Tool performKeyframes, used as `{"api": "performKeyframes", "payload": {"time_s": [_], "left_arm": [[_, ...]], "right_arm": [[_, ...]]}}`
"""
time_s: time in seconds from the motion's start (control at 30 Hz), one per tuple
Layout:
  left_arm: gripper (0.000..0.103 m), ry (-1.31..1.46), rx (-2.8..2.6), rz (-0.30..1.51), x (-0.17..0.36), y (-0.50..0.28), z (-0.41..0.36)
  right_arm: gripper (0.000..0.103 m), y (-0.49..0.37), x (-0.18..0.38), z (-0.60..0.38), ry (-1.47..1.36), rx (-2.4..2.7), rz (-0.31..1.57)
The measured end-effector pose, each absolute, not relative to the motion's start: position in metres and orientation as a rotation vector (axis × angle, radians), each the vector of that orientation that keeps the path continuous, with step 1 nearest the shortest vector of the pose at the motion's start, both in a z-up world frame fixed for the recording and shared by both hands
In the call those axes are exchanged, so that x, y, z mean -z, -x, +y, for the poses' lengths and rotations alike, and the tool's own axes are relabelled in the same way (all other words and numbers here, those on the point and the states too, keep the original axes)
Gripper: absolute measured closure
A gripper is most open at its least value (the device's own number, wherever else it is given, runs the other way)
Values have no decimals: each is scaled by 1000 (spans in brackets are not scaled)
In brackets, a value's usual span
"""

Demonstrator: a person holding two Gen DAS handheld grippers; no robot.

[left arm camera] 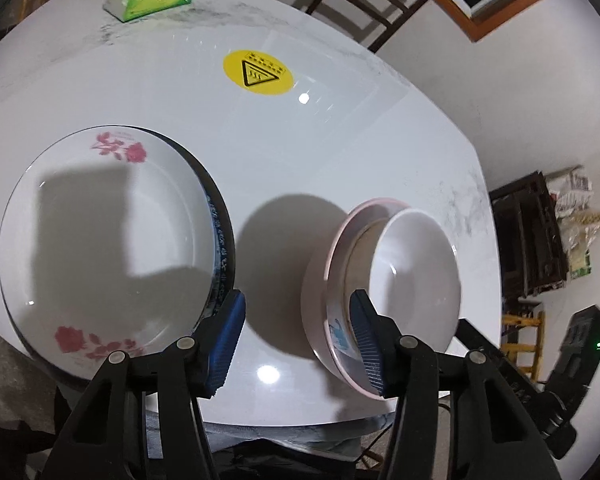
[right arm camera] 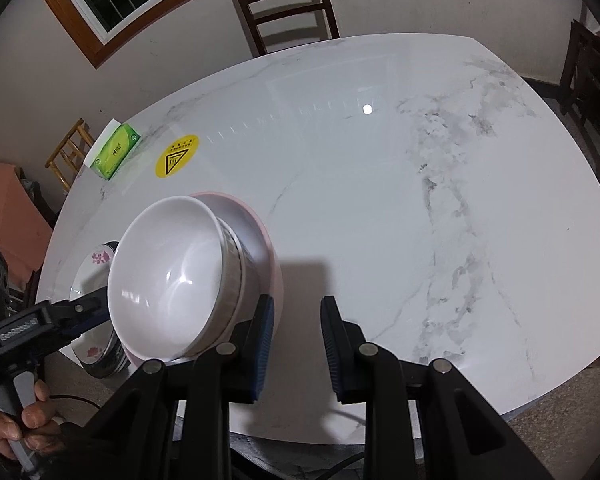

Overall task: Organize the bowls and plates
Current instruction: 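Close the left tool on the pink bowl's rim holding the nested bowls, then lift the nested bowls with the left tool and carry them over the plate stack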

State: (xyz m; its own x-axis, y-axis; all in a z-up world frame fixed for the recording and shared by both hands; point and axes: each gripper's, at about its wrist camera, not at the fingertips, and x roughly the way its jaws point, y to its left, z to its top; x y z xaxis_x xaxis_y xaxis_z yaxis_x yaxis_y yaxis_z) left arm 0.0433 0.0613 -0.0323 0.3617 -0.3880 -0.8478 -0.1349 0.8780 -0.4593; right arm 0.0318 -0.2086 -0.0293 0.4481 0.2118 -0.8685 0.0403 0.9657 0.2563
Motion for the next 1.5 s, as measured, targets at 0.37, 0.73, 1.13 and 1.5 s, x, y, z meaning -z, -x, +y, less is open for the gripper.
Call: {"api": "performKeyframes", "payload": {"time_s": [0.37,0.73,1.13,1.5], "left_arm": [[69,459,163,1257,51,-55,50],[81,457,180,1266,51,-58,45],[83,492,196,1296,55,-61,46],[83,479,189,1293,55,-61,47]], "right_arm": [[79,-44,42,-204,-203,-83,1179],[88,-64,64,-207,-244,-91,1279],[88,-54,31,-212,-339,-138,1239],[87,-70,47,-185,-213,-146,1280]]}}
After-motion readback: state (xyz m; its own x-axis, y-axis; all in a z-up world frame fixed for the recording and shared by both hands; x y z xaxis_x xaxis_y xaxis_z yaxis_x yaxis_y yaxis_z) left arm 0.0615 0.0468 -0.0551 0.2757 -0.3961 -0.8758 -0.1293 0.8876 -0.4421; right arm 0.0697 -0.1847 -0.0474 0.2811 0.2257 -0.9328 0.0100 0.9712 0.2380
